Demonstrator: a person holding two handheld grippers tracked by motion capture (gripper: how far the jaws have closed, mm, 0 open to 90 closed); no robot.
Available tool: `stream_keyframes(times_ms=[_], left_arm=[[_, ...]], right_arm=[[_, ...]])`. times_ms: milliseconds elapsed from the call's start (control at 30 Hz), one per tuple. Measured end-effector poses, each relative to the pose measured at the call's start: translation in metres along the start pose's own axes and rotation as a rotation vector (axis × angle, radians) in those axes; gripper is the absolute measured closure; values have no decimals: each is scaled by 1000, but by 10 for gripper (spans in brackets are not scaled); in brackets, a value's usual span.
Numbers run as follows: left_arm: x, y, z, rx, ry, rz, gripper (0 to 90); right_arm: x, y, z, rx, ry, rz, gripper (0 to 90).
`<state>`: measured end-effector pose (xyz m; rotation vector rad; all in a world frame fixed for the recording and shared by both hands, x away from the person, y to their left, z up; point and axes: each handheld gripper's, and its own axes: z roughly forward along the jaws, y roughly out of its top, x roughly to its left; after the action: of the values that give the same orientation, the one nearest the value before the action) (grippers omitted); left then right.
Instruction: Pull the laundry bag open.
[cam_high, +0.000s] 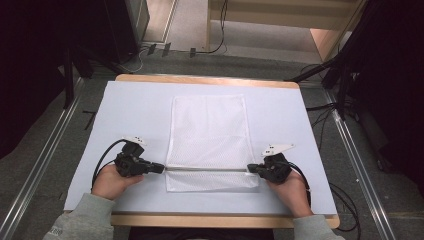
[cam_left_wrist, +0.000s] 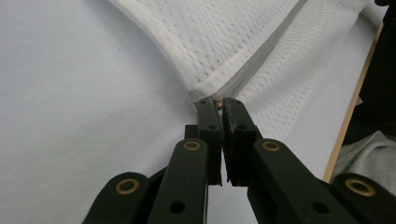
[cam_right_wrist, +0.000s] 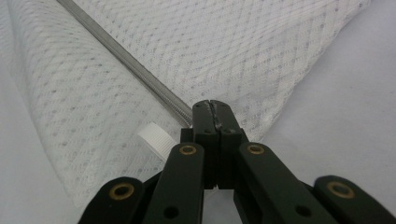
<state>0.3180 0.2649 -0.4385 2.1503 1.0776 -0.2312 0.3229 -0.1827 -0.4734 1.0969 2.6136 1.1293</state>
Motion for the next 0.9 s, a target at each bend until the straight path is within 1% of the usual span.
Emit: stream_keyframes(times_ms=[33,67,100,167,233,267,300,333,367,433,467,500,567,667,800,833,900], left_arm=[[1,-1,0,-3,-5,-1,881],[0,0,0,-5,0,0,881],[0,0,0,-4,5,11,880],[0,0,1,-5,4,15,878],[2,-1,1,-12,-12,9,867],[3,-1,0,-23,3,18,851],[4,-1,-2,-33,9,32,825],[5,-2,-3,-41,18,41,781],[6,-2,-4,-44,40,49,727],[9,-3,-6,-59,48,41,708],[10,-3,-8,-67,64,37,678],[10,-4,-8,-74,70,41,662],[11,-4,-10,-86,89,44,625],[12,-4,-13,-105,107,53,579],[16,-5,-19,-148,165,52,475],[18,-5,-21,-156,182,53,459],[21,-6,-24,-166,204,57,433]], right_arm=[[0,0,0,-2,1,-5,900],[0,0,0,-1,2,-5,900],[0,0,0,1,2,-1,900],[0,1,0,3,2,-2,900],[0,1,0,4,3,-5,900],[0,1,0,7,1,5,900],[0,2,-1,12,6,15,888],[-2,3,-1,8,26,31,830],[-2,3,-1,-3,34,34,809],[-4,4,-3,-18,30,36,782],[-5,4,-4,-31,31,42,759],[-6,5,-6,-41,28,47,752],[-7,5,-9,-61,20,41,719],[-10,5,-12,-75,3,37,661],[-15,4,-15,-83,-24,41,547],[-16,3,-16,-88,-30,43,526],[-19,3,-17,-99,-45,56,480]])
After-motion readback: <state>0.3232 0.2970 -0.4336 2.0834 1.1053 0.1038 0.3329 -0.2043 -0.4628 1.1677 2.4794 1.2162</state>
